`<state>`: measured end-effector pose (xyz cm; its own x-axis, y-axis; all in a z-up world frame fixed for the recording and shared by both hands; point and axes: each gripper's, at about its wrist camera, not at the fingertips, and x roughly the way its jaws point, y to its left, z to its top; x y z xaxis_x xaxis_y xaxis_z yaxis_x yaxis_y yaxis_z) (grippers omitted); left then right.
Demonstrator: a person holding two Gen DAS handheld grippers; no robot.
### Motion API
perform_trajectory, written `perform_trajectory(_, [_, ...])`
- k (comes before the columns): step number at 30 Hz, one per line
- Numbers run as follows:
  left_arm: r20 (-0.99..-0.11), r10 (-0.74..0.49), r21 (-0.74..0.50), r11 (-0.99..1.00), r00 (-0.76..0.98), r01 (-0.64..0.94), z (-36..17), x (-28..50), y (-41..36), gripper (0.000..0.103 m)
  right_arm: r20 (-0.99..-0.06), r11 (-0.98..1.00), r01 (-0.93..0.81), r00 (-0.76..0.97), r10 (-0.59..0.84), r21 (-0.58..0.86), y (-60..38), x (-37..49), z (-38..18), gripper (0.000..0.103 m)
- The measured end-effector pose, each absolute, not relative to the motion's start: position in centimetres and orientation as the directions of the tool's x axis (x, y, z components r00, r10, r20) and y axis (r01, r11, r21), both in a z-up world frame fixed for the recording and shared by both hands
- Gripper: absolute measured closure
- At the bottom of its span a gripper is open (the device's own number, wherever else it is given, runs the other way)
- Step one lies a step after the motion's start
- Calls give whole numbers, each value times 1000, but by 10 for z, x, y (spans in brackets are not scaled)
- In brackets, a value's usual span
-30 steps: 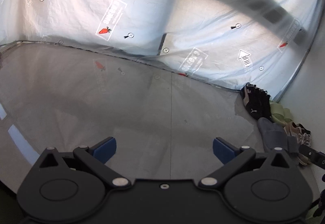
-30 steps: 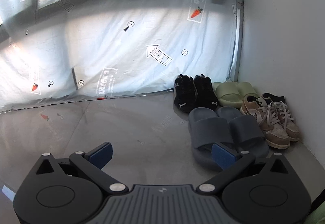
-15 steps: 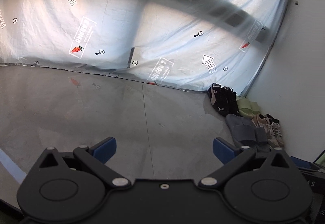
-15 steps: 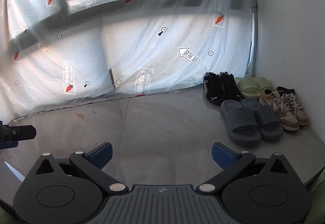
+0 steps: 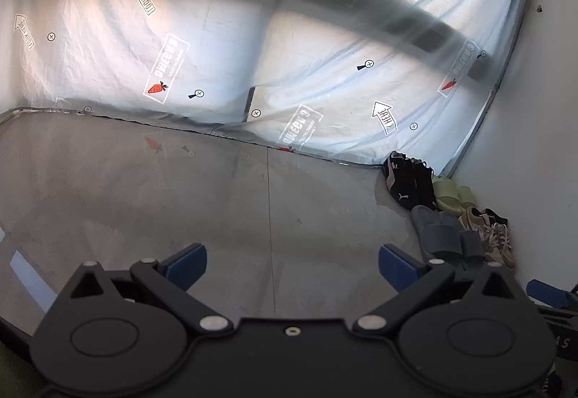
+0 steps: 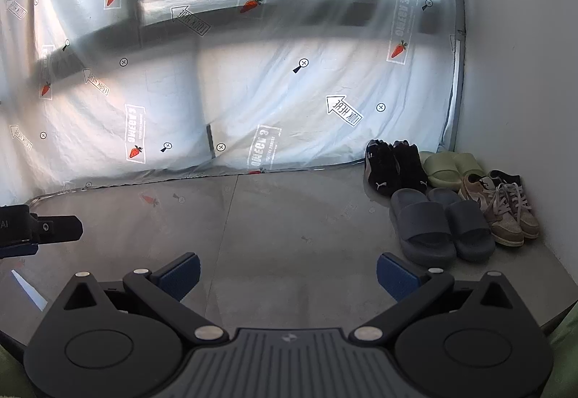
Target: Organize scattered shoes
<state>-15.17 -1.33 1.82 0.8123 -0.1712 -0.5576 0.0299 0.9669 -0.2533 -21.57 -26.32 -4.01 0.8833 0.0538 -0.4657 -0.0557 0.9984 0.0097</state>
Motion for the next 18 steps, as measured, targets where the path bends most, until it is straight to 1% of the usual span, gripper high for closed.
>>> perform_trajectory(18, [-574, -178, -244, 969, 799, 40, 15, -155, -13, 1, -472, 998, -56, 880, 53, 6, -260, -219, -44, 0])
